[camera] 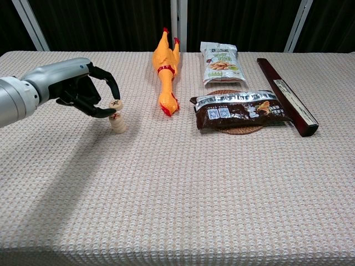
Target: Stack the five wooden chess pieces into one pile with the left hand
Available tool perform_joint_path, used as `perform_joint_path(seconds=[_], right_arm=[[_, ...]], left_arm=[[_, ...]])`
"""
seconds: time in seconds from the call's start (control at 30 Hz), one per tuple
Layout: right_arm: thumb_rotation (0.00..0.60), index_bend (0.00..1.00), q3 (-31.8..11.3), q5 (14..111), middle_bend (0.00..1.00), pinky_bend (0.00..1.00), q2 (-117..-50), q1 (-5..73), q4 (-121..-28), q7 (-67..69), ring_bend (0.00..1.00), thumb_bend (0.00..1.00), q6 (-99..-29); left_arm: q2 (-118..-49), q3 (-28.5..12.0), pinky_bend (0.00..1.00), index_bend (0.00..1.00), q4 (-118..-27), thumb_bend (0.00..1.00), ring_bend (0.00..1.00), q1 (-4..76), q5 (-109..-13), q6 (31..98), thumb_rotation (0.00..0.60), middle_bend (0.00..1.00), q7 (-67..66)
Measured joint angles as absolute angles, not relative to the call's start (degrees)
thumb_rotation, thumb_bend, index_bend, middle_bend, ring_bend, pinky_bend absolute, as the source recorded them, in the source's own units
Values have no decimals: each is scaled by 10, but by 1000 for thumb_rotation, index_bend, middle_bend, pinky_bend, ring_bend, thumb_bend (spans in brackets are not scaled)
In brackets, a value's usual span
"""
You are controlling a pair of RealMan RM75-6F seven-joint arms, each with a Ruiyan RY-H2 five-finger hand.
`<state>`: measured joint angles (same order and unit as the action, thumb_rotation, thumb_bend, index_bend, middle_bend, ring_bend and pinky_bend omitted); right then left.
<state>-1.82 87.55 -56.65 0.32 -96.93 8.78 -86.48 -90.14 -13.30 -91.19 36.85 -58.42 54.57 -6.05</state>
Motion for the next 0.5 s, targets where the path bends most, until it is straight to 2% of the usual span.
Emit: perform_joint_path(seconds=[0.5], right_arm=[[600, 0, -18, 875, 0, 0, -567, 3, -970, 87, 0, 298, -864]], left_arm=[[-923, -119, 1000, 481, -862, 288, 1000, 363, -599, 545, 600, 1000, -23]])
